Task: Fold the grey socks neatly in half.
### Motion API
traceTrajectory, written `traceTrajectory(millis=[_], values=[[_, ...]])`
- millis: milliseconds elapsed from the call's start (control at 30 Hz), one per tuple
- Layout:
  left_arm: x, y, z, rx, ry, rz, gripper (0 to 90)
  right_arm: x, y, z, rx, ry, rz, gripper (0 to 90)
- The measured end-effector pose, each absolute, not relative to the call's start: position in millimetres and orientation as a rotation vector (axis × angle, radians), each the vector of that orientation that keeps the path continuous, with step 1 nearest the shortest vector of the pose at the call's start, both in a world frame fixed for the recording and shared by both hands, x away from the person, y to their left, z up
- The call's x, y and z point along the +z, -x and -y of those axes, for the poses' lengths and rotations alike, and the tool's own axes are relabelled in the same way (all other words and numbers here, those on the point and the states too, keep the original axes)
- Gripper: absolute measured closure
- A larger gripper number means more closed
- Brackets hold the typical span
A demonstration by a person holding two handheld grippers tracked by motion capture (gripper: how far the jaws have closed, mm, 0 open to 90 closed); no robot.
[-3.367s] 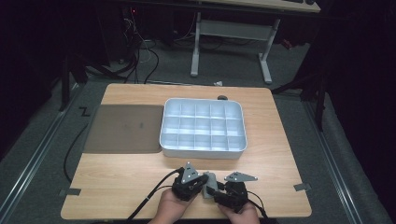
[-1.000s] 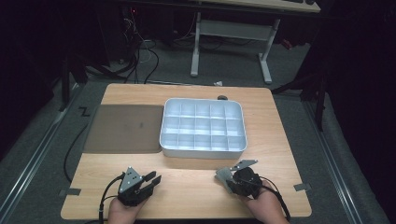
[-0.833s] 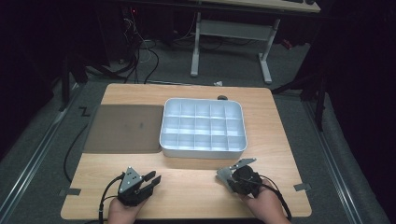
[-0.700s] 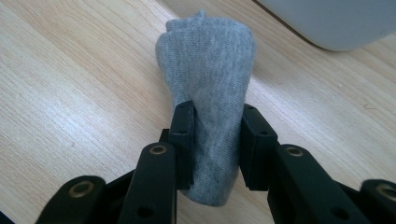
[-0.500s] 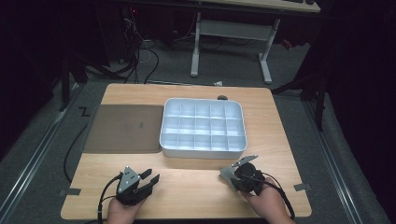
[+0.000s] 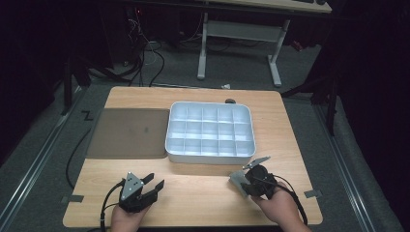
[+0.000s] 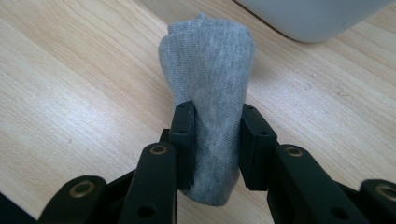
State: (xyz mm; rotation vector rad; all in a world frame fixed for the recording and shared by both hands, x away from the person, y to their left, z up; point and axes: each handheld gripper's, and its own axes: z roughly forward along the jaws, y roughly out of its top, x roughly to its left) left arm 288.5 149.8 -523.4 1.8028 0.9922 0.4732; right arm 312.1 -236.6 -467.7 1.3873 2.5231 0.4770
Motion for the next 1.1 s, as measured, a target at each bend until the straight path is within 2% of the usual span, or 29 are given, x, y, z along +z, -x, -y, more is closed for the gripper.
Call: traceTrajectory(millis=[567, 1100], values=[[-524, -288, -151, 0.451, -1.802, -0.97, 43.9, -450, -315, 241, 0.459, -1.372, -2.544, 71.5], [-526, -291, -156, 0.438, -1.825, -0.977, 40.5, -413, -329, 244, 0.468, -1.385, -2.545, 71.6]])
